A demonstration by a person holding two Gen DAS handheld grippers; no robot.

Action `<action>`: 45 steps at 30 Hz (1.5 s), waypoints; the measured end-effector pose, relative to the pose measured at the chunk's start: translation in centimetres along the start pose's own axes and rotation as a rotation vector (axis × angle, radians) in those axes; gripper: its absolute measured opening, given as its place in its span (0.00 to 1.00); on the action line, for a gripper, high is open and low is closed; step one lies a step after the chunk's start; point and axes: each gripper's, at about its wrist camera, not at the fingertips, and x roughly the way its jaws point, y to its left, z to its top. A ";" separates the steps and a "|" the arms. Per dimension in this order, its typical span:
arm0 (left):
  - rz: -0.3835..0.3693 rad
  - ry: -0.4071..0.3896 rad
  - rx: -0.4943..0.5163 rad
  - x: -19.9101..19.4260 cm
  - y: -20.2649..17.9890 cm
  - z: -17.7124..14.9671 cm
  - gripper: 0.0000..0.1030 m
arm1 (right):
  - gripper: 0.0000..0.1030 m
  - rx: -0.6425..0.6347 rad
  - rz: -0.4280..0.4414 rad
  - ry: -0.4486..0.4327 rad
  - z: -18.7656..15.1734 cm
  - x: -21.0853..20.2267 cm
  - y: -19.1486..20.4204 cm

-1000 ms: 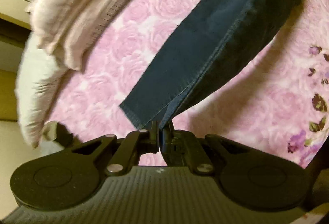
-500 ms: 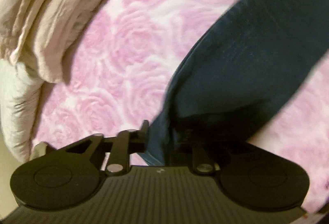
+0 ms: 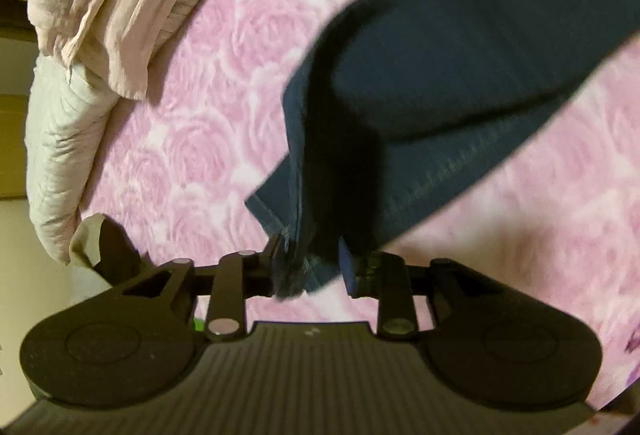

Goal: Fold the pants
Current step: 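Fold the leg with the left gripper toward the right gripper at the waistband, then open the left gripper to release the hem and raise it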

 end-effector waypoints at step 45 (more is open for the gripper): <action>-0.415 -0.330 -0.194 12.4 12.6 -8.9 0.10 | 0.52 0.205 0.059 0.127 12.0 -2.7 35.5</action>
